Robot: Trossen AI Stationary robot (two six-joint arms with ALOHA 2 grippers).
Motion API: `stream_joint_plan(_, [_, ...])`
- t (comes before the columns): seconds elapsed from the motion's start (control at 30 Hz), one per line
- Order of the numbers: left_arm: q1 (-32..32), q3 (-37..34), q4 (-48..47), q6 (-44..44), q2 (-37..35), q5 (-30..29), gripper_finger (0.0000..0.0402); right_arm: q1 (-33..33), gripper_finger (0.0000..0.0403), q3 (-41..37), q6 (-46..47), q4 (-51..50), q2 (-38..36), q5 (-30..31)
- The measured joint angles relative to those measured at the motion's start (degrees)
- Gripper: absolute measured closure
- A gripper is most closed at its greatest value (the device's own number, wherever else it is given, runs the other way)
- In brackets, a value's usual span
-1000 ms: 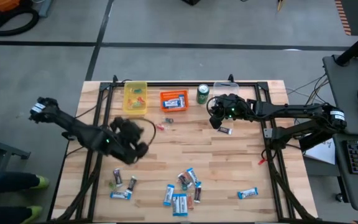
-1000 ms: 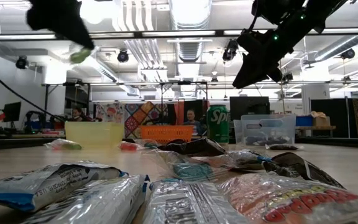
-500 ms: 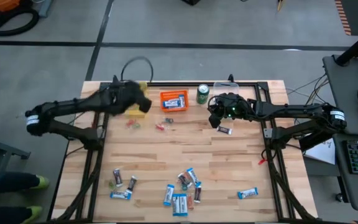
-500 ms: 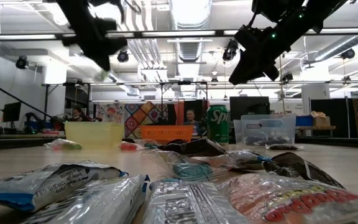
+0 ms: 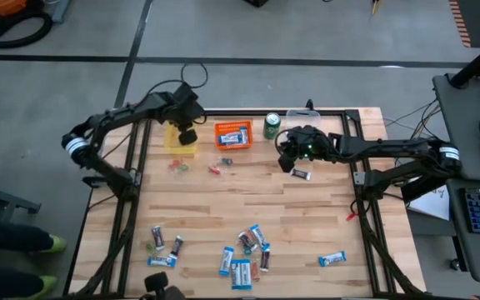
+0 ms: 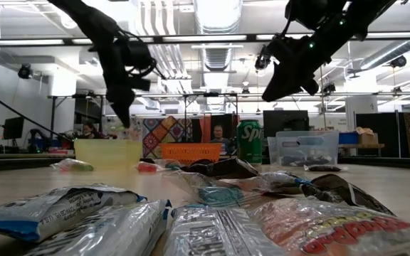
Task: Organize candy in baskets
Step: Put the green gummy into the yellow bin
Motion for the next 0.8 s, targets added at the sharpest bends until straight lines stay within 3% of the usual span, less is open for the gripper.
stream_joint_plan(0.33, [1.82,3.31,-4.11,21.36,7.71,-1.67,0.0401,-0.01,0.0335,0.00,-0.02,-0.36,2.94,-0.04])
stream_joint_plan(0.8, [3.32,6.31,-4.15,21.26,11.40,-1.73,0.0386,-0.01,0.0335,0.00,-0.02,-0.48,3.13,-0.09])
